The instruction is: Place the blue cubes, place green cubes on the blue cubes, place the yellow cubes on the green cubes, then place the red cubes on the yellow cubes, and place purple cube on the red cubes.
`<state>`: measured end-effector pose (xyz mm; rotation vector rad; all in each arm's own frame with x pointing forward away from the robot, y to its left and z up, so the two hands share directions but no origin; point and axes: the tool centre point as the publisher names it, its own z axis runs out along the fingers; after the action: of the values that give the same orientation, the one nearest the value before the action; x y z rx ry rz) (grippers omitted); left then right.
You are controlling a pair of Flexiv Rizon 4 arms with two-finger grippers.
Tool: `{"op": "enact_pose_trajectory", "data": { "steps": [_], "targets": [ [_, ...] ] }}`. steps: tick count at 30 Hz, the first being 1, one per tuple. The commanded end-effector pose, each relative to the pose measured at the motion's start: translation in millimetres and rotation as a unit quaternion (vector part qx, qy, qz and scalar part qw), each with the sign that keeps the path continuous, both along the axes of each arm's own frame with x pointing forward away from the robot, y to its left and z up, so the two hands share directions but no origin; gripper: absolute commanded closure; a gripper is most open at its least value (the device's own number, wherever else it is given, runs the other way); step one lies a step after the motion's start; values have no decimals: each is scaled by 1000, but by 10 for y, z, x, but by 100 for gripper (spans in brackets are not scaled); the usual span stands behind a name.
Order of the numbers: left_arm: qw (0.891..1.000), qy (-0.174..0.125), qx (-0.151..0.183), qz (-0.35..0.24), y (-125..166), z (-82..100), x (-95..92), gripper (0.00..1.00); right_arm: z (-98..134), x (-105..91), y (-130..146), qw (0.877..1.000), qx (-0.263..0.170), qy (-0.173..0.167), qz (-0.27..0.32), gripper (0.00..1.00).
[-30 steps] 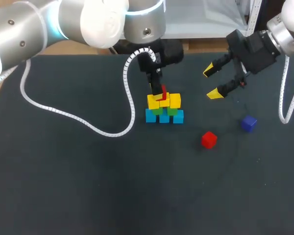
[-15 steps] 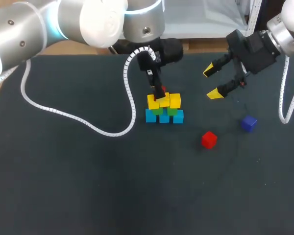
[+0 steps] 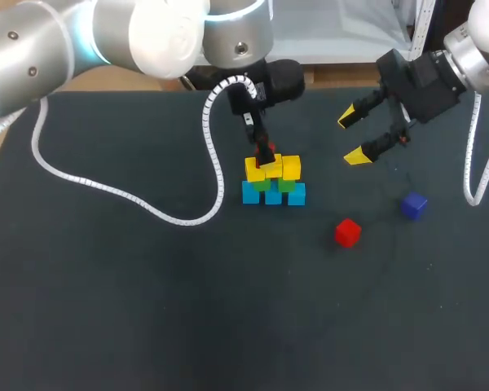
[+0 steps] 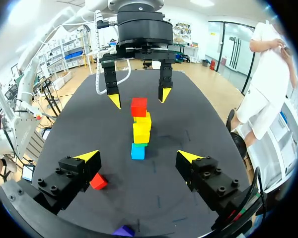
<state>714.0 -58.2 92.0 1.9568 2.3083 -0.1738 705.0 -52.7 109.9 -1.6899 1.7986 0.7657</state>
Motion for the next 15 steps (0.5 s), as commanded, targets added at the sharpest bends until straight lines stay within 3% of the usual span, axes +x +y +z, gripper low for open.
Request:
{"op": "enact_pose_trajectory", "data": {
  "steps": [1, 2, 3, 6, 15],
  "targets": [
    [1000, -3, -4, -12, 19, 13, 10, 23, -2, 0, 0, 1000, 1, 0, 0, 0],
    [1000, -4, -5, -14, 17, 16, 15, 28, -2, 0, 0, 1000, 1, 0, 0, 0],
    [1000, -5, -6, -14, 13, 22, 18, 26, -2, 0, 0, 1000, 1, 0, 0, 0],
    [1000, -6, -7, -17, 1, 33, 20, 0, -2, 0, 0, 1000, 1, 0, 0, 0],
    [999, -26, -18, -8, 17, 164, -115, 0, -2, 0, 0, 1000, 1, 0, 0, 0]
  ]
}}
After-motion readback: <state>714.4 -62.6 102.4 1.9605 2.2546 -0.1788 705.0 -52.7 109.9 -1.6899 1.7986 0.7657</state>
